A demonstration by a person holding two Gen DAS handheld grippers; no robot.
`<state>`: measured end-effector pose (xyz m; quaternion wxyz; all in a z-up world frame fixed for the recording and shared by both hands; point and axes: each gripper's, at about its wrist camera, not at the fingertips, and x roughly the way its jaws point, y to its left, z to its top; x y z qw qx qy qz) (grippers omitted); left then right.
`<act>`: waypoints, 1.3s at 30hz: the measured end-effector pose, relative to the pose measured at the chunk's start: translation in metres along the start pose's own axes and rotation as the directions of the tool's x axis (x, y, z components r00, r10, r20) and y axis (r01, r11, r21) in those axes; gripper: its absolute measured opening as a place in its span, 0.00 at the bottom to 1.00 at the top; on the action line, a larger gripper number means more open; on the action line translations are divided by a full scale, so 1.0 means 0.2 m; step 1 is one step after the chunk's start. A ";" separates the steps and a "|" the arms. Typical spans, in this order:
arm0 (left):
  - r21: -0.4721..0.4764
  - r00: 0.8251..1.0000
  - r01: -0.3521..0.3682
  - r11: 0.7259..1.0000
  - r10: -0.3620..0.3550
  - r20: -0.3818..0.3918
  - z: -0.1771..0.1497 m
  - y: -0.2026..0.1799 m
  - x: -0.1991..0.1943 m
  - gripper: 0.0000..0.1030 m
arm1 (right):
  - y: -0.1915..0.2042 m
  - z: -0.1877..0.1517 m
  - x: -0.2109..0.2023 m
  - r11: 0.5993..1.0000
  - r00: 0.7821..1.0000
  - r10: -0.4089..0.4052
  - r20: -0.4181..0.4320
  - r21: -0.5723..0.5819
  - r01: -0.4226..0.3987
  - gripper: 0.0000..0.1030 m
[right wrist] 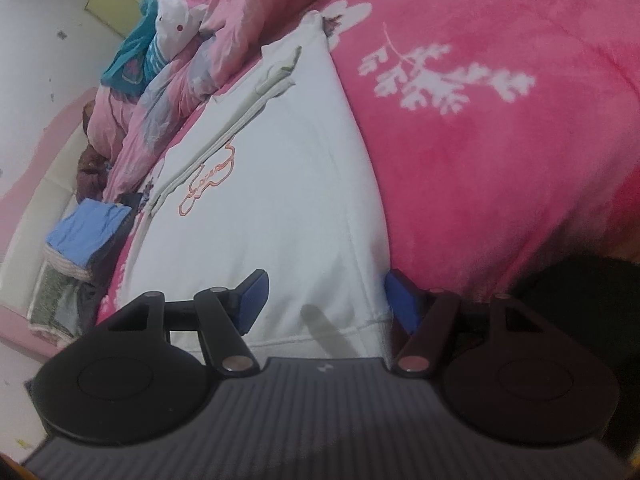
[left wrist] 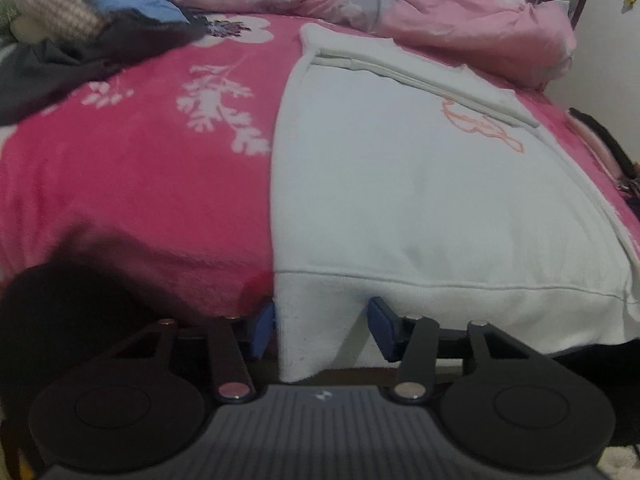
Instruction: Fold clothes
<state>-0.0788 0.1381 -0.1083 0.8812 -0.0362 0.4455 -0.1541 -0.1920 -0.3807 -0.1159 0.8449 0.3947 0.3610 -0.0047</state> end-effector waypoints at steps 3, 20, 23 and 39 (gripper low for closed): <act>0.005 1.000 0.017 1.000 -0.017 0.004 -0.01 0.00 0.01 0.42 | -0.03 -0.03 0.00 0.999 1.000 0.016 -0.008 0.032 -0.015 0.59; 0.038 0.998 0.014 0.999 -0.016 0.065 -0.04 -0.02 -0.12 0.08 | -0.02 -0.24 -0.08 0.999 1.000 0.025 0.003 0.035 -0.025 0.04; 0.030 0.994 0.042 0.999 -0.045 0.099 -0.01 -0.03 -0.20 0.08 | 0.03 -0.24 -0.15 0.999 0.998 0.049 0.039 -0.010 -0.049 0.03; 0.002 0.938 0.203 0.979 -0.195 0.287 0.50 -0.07 -0.35 0.08 | 0.43 0.25 -0.24 0.958 0.954 0.229 0.196 -0.219 -0.185 0.03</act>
